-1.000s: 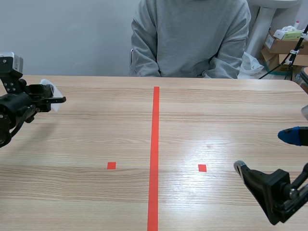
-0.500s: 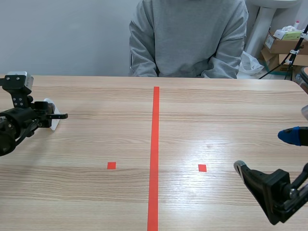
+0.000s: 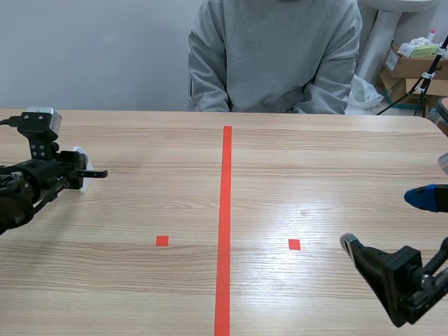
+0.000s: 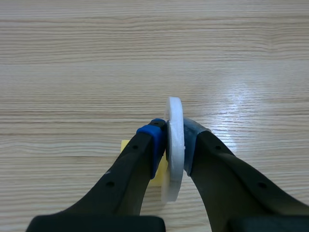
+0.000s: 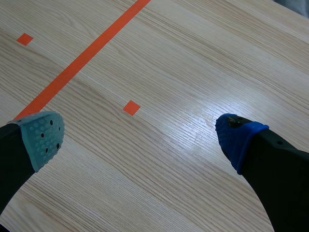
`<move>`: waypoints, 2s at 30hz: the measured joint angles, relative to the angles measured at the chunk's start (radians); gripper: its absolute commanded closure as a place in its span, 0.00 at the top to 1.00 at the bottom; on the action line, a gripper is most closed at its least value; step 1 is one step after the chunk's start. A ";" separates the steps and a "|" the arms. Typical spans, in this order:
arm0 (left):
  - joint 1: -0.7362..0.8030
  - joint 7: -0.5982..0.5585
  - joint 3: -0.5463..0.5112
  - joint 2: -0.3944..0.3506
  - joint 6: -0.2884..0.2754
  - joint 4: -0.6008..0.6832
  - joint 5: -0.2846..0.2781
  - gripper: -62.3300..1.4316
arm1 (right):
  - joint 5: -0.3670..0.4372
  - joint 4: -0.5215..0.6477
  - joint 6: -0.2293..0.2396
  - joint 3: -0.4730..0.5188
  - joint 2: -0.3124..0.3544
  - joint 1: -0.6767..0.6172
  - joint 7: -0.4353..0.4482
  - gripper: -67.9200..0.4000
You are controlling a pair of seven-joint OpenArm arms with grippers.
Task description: Do the leaf sorting experiment
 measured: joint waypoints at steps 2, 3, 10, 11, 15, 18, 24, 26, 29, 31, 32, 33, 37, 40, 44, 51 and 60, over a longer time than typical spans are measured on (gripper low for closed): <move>0.000 0.005 0.000 0.000 0.000 0.000 0.001 0.49 | 0.000 0.000 0.000 0.000 0.000 0.000 0.000 0.97; 0.001 0.005 0.000 0.000 0.000 0.000 0.003 0.60 | 0.000 0.000 0.000 0.000 0.000 0.000 0.000 0.97; 0.002 -0.047 0.000 0.000 0.000 0.000 0.003 1.00 | 0.000 0.000 0.000 0.000 0.000 0.000 0.000 0.97; 0.003 -0.050 0.000 0.000 0.000 0.000 0.003 1.00 | 0.000 0.000 0.000 0.000 0.000 0.000 0.000 0.97; 0.006 -0.076 0.000 0.000 0.000 0.000 0.011 1.00 | 0.000 0.000 0.000 0.000 0.000 0.000 0.000 0.97; 0.012 -0.081 0.000 -0.002 -0.001 0.000 0.011 1.00 | 0.000 0.000 0.000 0.000 0.000 0.000 -0.002 0.97; 0.144 -0.082 0.001 -0.058 -0.009 0.040 0.007 1.00 | 0.000 0.000 0.000 0.000 0.000 0.000 -0.029 0.97; 0.236 -0.072 0.002 -0.096 -0.009 0.108 0.006 1.00 | 0.000 0.000 0.000 0.000 0.000 0.000 -0.040 0.97; 0.417 -0.042 0.002 -0.160 -0.010 0.296 -0.003 1.00 | 0.000 0.000 0.000 0.000 0.000 0.000 -0.060 0.97; 0.557 -0.028 0.002 -0.201 -0.011 0.470 -0.049 1.00 | 0.000 0.000 0.000 0.000 0.000 0.000 -0.060 0.97; 0.632 -0.027 0.002 -0.219 -0.012 0.569 -0.069 1.00 | 0.000 0.000 0.000 0.000 0.000 0.000 -0.060 0.97; 0.704 -0.030 0.002 -0.233 -0.013 0.668 -0.079 1.00 | 0.000 0.000 0.000 0.000 0.000 0.000 -0.060 0.97; 0.961 -0.041 -0.011 -0.247 -0.022 1.049 -0.095 1.00 | 0.000 0.000 0.000 0.000 0.000 0.000 -0.060 0.97; 1.109 -0.041 -0.032 -0.246 -0.018 1.255 -0.095 1.00 | 0.000 0.000 0.000 0.000 0.000 0.000 -0.060 0.97; 1.251 -0.018 -0.038 -0.246 -0.018 1.413 -0.104 1.00 | 0.000 0.000 0.000 0.000 0.000 0.000 -0.064 0.97; 1.355 0.053 -0.038 -0.240 -0.020 1.496 -0.135 1.00 | 0.000 0.000 0.000 0.000 0.000 0.000 -0.064 0.97; 1.416 0.105 -0.038 -0.178 -0.047 1.566 -0.132 1.00 | 0.000 0.000 0.004 0.000 0.000 0.000 -0.064 0.97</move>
